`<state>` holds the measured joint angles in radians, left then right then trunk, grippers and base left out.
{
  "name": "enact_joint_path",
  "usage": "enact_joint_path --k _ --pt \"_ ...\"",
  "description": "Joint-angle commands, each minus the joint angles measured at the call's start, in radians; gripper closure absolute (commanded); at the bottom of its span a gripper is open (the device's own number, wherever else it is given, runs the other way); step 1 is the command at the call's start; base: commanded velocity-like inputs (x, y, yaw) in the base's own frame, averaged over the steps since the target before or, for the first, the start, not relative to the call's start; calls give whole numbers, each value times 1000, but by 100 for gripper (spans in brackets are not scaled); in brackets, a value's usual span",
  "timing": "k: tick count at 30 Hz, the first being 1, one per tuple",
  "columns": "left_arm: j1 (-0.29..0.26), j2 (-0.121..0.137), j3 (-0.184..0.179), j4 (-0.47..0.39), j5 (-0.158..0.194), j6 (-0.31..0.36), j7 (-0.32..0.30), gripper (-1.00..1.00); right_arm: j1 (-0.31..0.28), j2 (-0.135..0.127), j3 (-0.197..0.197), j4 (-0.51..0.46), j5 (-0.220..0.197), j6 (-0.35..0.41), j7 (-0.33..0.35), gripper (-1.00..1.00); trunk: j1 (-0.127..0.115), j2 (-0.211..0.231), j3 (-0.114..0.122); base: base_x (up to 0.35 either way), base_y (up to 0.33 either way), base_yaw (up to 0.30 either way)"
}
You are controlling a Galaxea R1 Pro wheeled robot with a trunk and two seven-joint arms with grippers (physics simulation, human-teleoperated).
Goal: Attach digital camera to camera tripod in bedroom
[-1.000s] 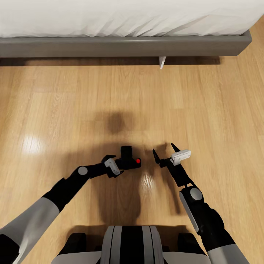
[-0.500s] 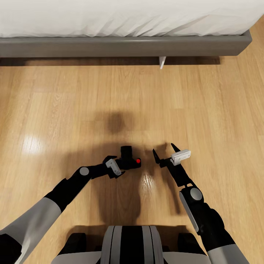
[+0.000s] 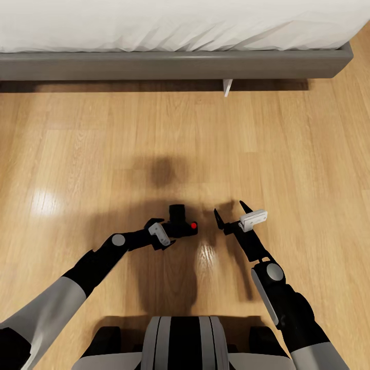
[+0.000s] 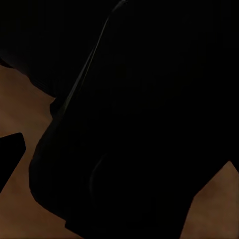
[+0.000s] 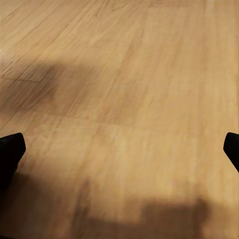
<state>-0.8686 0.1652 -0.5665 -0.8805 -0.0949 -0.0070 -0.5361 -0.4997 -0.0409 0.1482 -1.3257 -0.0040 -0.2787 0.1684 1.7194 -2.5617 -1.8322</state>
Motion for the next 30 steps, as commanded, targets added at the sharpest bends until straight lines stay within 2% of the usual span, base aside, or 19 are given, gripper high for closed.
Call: enact_joint_path --k 1,11,12,30 --pt "0 1 -1 -2 -8 -1 -1 -100 0 -1 1 0 -1 -3 2 -100 0 0 0 0 0 0" --pt "-1 -2 -1 -2 -8 0 -1 -100 0 -1 1 0 -1 -3 2 -100 0 0 0 0 0 0" --pt "0 -2 -1 -2 -8 0 -1 100 0 -1 1 0 -1 -3 2 -100 0 0 0 0 0 0" --pt "0 -4 -1 -3 -8 -1 -1 100 0 -1 0 0 -1 -3 2 -100 0 0 0 0 0 0"
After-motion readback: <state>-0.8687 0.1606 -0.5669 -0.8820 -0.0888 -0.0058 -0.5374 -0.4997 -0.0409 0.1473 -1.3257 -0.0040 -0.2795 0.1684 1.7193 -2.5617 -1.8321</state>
